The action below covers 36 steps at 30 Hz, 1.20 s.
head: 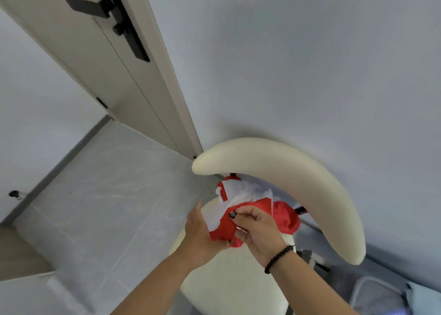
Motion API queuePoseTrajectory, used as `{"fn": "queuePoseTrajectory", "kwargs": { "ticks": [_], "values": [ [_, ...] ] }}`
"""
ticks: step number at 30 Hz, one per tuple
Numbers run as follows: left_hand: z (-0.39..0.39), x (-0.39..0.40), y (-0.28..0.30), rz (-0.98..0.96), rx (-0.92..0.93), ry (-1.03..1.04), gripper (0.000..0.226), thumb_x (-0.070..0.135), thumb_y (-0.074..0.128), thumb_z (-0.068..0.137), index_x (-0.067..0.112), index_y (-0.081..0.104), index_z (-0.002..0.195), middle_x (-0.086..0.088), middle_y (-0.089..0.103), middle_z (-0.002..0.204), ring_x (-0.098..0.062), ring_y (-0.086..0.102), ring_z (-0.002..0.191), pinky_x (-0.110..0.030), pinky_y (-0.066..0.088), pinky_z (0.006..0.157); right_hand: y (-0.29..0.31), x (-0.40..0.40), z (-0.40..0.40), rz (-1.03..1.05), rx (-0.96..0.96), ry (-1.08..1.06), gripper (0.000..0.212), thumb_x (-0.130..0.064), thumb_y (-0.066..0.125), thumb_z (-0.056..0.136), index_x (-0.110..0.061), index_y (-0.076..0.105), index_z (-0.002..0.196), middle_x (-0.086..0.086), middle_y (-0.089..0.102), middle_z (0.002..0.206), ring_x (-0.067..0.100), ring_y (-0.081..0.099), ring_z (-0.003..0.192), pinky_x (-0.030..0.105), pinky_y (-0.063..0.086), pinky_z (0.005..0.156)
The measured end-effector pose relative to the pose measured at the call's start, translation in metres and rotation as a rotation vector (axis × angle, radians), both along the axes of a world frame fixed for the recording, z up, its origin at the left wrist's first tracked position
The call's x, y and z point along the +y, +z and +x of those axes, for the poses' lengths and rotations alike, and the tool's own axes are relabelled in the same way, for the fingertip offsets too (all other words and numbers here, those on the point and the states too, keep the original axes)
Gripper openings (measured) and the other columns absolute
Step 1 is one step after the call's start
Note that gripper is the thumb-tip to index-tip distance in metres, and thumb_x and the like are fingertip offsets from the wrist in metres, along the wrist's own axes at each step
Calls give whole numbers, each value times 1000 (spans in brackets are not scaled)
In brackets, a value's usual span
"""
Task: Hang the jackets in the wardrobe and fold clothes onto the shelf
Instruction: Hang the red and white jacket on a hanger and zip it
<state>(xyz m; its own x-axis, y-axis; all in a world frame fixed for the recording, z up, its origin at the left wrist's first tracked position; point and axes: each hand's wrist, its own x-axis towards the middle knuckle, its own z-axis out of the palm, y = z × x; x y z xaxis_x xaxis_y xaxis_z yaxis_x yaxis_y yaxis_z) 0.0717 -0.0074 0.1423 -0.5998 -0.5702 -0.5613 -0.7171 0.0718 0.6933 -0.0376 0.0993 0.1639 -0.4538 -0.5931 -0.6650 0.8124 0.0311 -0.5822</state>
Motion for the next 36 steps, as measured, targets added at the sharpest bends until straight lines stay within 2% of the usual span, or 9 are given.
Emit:
{"fn": "queuePoseTrajectory", "kwargs": {
  "ticks": [4,8,11,15,22,26,29,33,36],
  "values": [
    [12,-12,26,-99,132,-57,95,30,85,62,24,33,142,11,39,132,-6,43,120,-23,43,100,73,-13,10,-102,207,284,26,16,59,82,-7,63,71,18,58,79,29,50,73,35,42,62],
    [16,-19,69,-82,445,0,8,10,56,90,9,63,94,-12,56,90,-14,58,74,-23,48,60,133,-29,20,-130,480,460,23,11,67,79,-10,64,72,15,64,78,26,58,74,36,52,67],
    [22,-17,94,42,458,149,26,0,52,88,20,65,78,11,62,67,-9,52,66,-17,44,60,162,-37,23,-156,651,411,18,11,69,78,-6,65,80,23,64,80,30,61,77,43,55,74],
    [43,-25,134,-14,445,309,22,6,55,95,14,69,79,0,70,73,-10,63,66,-20,50,60,177,-38,32,-238,779,304,30,7,70,79,-10,64,102,8,72,87,22,69,87,34,58,80],
    [92,-27,234,-47,790,470,14,30,59,94,37,68,85,28,70,77,9,66,77,-5,48,59,148,-32,71,89,1354,684,101,-43,79,58,-32,27,144,-21,32,139,-3,30,128,22,28,106],
    [138,-25,281,-145,897,515,36,31,60,94,56,69,69,32,68,73,14,64,72,-2,45,56,150,-44,109,147,1250,704,15,-28,68,82,-30,57,91,-19,63,84,12,61,86,16,50,76],
    [190,-23,294,-159,971,626,12,33,63,91,41,71,91,23,73,87,6,68,82,-7,50,63,165,-57,150,53,1300,759,24,-30,63,88,-19,60,66,-9,65,62,7,57,60,15,46,54],
    [283,-8,290,-69,963,668,55,43,71,79,26,54,129,7,70,117,-12,67,106,-31,53,91,196,-66,230,-121,1351,853,27,-27,60,89,-15,54,65,-9,56,59,5,45,54,29,41,55],
    [359,23,275,-78,813,579,63,39,75,80,26,50,136,9,66,125,-11,63,115,-31,49,97,224,-68,300,-269,1335,854,36,-29,62,88,-15,50,58,-6,48,53,11,42,51,30,36,52]
  ]
}}
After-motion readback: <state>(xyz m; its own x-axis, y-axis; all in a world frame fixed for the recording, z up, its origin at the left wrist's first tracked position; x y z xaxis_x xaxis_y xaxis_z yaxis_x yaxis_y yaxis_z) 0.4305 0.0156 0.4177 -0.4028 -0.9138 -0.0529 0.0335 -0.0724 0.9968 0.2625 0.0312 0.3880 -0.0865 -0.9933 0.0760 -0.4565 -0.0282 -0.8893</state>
